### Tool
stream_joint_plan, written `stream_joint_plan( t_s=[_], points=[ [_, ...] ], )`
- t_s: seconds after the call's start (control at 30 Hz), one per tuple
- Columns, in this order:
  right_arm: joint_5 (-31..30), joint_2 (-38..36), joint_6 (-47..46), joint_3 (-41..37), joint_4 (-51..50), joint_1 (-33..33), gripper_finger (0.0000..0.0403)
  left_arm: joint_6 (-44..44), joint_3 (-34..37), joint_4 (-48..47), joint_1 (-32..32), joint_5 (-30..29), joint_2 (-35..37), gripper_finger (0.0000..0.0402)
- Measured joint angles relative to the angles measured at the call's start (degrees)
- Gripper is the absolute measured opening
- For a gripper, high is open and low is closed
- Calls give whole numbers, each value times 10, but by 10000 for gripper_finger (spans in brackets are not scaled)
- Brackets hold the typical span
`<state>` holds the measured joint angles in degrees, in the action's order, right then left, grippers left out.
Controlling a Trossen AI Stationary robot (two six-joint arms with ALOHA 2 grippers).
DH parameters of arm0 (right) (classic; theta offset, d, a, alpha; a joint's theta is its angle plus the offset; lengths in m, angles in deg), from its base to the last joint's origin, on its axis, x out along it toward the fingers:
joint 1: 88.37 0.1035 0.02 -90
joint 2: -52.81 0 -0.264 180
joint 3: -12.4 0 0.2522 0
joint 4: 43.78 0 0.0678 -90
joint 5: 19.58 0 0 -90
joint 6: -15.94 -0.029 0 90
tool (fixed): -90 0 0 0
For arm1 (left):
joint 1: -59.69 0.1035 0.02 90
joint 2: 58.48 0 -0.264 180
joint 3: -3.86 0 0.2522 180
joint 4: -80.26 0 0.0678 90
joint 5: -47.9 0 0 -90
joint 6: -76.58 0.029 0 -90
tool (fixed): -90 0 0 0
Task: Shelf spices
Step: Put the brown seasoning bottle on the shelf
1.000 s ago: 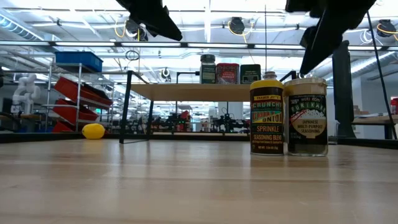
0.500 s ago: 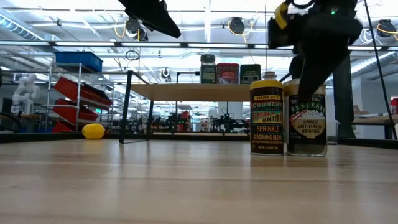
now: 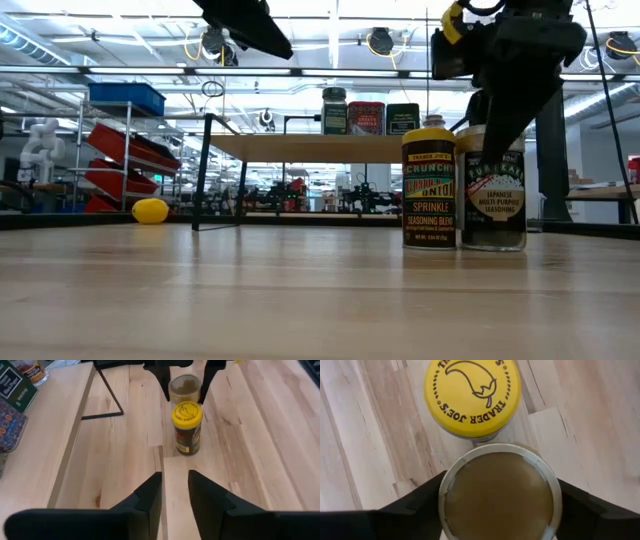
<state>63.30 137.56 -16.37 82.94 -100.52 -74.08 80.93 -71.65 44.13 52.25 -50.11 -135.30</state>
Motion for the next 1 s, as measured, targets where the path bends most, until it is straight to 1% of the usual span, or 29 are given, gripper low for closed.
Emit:
stream_joint_plan(
  t_s=[0.03,0.07,0.2,0.33,0.53,0.6,0.7,0.77,0.87,1.0],
  points=[
    [0,-2,0,0,-1,0,262,-5,0,4,-1,0,-1,109],
    [0,-4,0,0,-2,0,260,-9,0,9,-1,0,-2,117],
    [0,-11,-2,0,-13,0,260,-11,0,42,-4,-1,-10,156],
    [12,-22,-15,10,-46,-1,260,-12,0,106,-7,-1,-27,197],
    [12,-36,-23,93,-129,0,265,4,0,242,-22,30,-76,264],
    [11,-36,-10,128,-139,-1,265,7,0,297,-27,32,-97,288],
    [7,-37,19,175,-138,-1,262,5,0,346,-29,33,-125,316],
    [-5,-37,38,203,-140,0,262,4,-1,348,-27,33,-139,328],
    [-24,-37,65,239,-137,-1,265,-3,-3,358,-24,32,-157,336],
    [-24,-36,101,259,-122,-5,266,-34,-3,403,-17,32,-173,337]
  ],
)
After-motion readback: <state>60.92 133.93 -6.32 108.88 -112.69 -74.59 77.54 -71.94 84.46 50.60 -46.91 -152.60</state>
